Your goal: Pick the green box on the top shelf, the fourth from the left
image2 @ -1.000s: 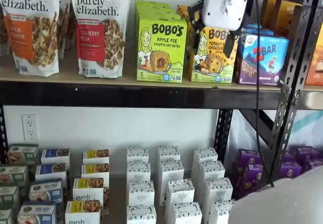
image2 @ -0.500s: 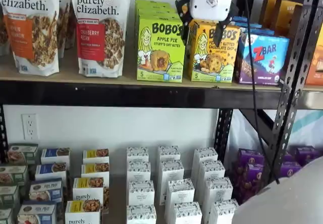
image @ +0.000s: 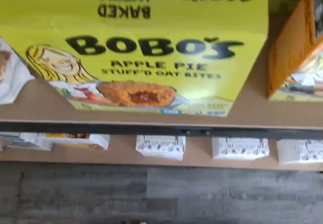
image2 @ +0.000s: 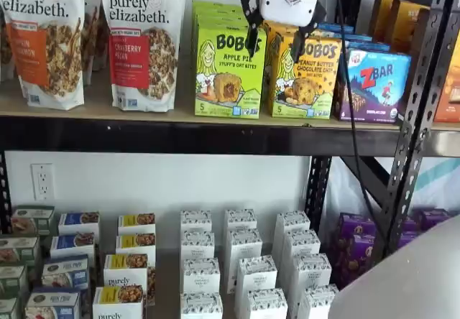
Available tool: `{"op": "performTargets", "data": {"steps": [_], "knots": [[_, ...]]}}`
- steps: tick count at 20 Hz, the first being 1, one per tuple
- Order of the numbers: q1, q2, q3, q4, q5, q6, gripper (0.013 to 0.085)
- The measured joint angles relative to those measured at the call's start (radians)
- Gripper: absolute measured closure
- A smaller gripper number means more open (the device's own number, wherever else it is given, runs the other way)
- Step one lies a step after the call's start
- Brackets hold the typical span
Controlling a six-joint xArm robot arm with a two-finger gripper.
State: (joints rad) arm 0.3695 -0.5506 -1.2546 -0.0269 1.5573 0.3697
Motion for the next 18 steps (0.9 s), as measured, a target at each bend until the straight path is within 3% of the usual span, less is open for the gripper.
{"op": "performTargets", "data": {"steps": [6, 18], "knots": [[0.013, 0.042, -0.024, -0.051, -0.042, 0.014, 0.013], [0.012, 0.11, -0.078, -0.056, -0.09, 0.014, 0.013]]}}
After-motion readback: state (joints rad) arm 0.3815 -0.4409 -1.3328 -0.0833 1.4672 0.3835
